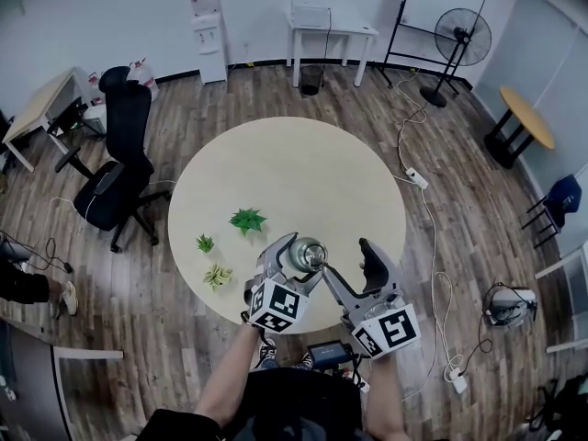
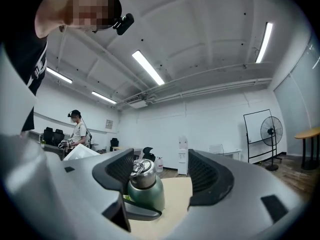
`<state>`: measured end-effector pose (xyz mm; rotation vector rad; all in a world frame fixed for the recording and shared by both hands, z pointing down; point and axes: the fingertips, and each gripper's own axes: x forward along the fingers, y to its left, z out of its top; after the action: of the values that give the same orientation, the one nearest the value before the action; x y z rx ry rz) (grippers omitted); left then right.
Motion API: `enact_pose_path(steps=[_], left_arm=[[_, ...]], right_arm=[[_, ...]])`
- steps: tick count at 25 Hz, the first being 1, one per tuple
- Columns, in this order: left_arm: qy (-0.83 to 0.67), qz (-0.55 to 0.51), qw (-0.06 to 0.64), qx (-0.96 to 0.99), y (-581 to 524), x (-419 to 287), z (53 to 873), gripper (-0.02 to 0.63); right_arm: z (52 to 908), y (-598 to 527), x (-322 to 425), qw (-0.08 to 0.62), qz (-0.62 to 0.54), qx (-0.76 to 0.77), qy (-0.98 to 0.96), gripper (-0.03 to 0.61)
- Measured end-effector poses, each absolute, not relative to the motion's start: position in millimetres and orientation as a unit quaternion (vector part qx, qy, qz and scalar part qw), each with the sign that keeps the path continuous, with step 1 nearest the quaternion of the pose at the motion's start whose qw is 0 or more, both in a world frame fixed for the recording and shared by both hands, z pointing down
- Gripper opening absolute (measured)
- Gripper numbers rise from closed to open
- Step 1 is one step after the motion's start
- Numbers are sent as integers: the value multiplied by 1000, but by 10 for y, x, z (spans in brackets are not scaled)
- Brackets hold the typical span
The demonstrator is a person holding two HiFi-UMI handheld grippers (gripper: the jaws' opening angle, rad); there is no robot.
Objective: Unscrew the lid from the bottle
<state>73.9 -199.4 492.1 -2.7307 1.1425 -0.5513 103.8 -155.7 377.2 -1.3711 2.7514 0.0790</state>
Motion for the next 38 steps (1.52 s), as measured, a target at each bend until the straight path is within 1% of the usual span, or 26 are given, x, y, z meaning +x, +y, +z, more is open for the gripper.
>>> enact_pose_path(steps=[5,10,11,13,15,20,25,29,32,34,35,37,38], left_arm=[[372,-197,78,-904,-1979,775,4945,382],[368,-214,97,-900,-1951,811,4993,382],[367,-215,99,-900,-1942,818,4999,382],[363,-216,101,-901,-1921,836,5010,382],[357,-216,100,-903,-1906,852,5015,382],[333,-201,94,-917,-1860,873,4980,382],[291,-189,97,-933,-1754,928,4937,382],[265,-191,97,-940,-1684,969,4955,381],[270,-190,89,-940,-1684,983,4983,381],[276,-193,90,-937,-1698,986,5010,381],[280,-197,92,-935,-1706,987,5029,382],[290,-207,98,-930,-1729,993,5075,382],[296,-210,99,-927,-1742,1000,5097,382]], right_arm=[[3791,-1534,798,4,28,-404,914,356],[4005,-1547,611,-70,30,-368,927,354],[4045,-1556,605,-81,30,-367,926,345],[4086,-1563,609,-96,33,-365,925,281],[4078,-1553,600,-107,43,-356,927,249],[4011,-1477,513,-130,93,-286,945,242],[4008,-1329,491,-169,147,-181,958,241],[4060,-1274,535,-202,146,-126,960,242],[4074,-1295,557,-187,123,-140,964,245],[4034,-1331,542,-154,105,-166,968,250],[3998,-1354,534,-134,91,-180,970,272],[3934,-1393,542,-99,59,-207,972,350],[3912,-1409,559,-89,45,-222,970,356]])
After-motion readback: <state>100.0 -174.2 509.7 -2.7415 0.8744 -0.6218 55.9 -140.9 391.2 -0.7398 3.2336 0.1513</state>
